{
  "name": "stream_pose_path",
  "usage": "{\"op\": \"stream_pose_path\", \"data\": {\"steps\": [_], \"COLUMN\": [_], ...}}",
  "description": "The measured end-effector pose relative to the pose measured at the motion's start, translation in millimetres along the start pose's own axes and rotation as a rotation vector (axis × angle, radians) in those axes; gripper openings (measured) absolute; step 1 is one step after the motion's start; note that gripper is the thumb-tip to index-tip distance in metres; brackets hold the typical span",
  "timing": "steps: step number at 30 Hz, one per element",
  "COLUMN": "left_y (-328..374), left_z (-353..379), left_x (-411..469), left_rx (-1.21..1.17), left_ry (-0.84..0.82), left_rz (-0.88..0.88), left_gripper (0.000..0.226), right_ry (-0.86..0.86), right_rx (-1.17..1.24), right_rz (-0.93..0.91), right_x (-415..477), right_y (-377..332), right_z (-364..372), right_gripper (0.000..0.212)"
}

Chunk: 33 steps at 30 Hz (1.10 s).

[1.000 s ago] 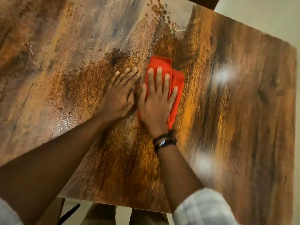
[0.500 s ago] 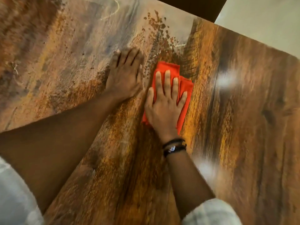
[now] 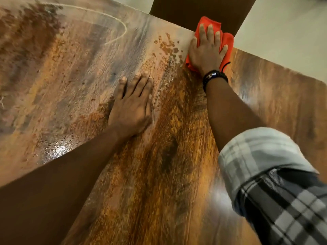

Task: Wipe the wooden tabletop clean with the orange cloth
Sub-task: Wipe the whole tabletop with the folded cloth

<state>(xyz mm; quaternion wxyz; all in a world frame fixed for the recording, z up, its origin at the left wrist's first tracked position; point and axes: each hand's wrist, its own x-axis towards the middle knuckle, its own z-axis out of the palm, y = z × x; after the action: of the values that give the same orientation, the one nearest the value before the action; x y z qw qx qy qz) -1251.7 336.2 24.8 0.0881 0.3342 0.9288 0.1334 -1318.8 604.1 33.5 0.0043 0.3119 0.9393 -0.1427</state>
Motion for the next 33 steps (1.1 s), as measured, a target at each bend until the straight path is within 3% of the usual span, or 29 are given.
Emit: {"op": "stream_pose_path", "data": {"steps": [10,13,17,26,33], "left_y": [-1,0,-1,-3,-2], "left_z": [-1,-1,-1,3,3], "left_x": [-2,-1,0,1,1], "left_rx": [0.058,0.055,0.053,-0.016,-0.023], "left_ry": [-0.009,-0.004,-0.001,0.011,0.01], "left_rz": [0.016,0.012,0.006,0.001,-0.001], "left_gripper": [0.061,0.059,0.064,0.061,0.061], "right_ry": [0.085,0.083,0.036,-0.001,-0.026], "right_rx": [0.013,-0.024,-0.022,-0.018,-0.022], "right_rz": [-0.078,-0.079,-0.117,-0.076,-0.067], "right_x": [-233,-261,-217,-9,-4], "right_y": [-13,-17,-19,-46,-48], "right_z": [40,46,39,19,17], "right_gripper": [0.058,0.056,0.058,0.059,0.059]}}
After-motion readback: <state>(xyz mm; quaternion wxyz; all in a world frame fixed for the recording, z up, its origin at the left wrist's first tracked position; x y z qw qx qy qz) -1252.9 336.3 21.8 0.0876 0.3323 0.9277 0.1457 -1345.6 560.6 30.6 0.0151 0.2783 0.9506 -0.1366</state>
